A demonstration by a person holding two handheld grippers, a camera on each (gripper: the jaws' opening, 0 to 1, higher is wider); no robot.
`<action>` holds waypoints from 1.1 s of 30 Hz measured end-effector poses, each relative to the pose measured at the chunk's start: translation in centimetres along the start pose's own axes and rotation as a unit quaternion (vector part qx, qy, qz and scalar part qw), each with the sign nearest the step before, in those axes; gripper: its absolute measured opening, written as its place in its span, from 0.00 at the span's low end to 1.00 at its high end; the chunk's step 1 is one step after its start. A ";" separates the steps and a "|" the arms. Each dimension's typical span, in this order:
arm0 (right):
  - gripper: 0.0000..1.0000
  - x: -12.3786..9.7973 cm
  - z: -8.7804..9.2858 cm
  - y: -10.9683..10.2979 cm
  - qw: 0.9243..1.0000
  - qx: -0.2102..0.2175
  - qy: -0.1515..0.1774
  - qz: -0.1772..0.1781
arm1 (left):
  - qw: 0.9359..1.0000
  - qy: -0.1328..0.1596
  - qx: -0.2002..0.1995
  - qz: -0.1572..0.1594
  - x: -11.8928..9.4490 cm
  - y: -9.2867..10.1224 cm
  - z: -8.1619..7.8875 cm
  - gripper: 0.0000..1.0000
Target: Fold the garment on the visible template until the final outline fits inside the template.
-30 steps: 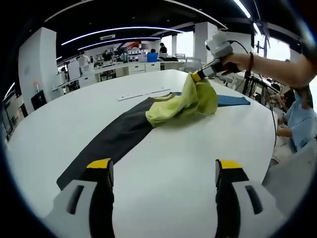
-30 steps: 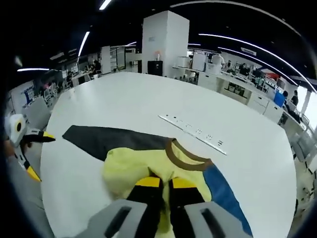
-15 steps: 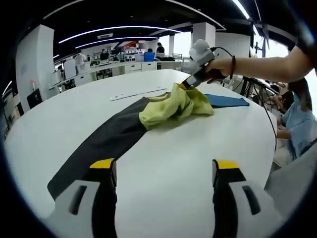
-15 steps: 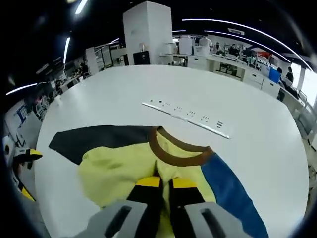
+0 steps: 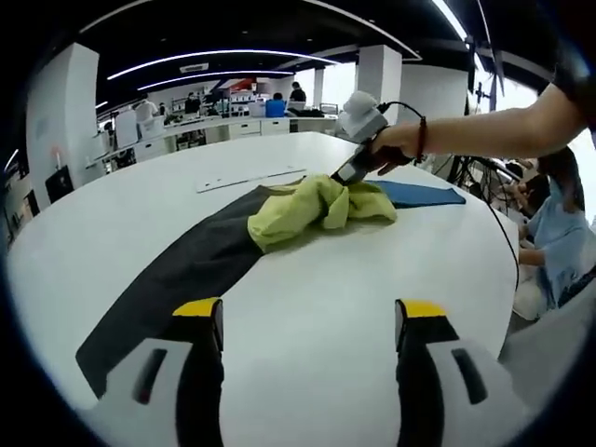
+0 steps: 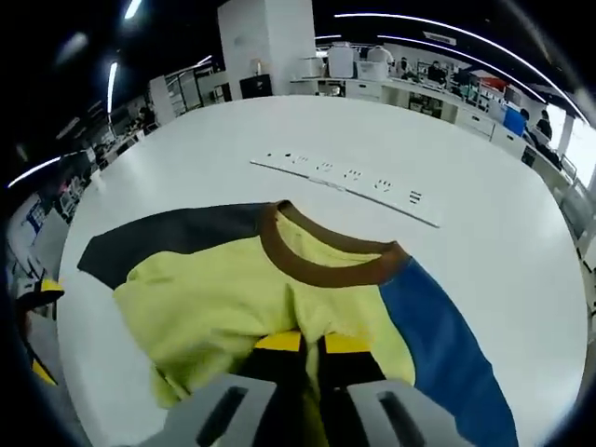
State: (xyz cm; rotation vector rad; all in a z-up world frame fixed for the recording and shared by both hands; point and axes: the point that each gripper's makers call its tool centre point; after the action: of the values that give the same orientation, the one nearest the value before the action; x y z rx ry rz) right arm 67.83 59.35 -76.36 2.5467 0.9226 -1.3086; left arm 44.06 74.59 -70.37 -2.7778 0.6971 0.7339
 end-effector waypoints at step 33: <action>0.49 -11.8 6.7 2.2 0.992 0.113 0.048 -0.007 | 0.998 0.049 -0.030 -0.002 6.9 2.3 -6.3 0.60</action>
State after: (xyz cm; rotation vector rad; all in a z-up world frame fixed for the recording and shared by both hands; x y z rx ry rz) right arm 59.27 49.63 -71.66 2.7990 0.8558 -1.3779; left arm 50.84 68.01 -68.52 -2.8858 0.6966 0.6309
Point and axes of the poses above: the point that each gripper's makers call its tool centre point, and the gripper's own axes: x roughly forward along the fingers, y roughly to its right, z roughly out of its underside, and after that the axes turned 7 degrees about x, right-handed
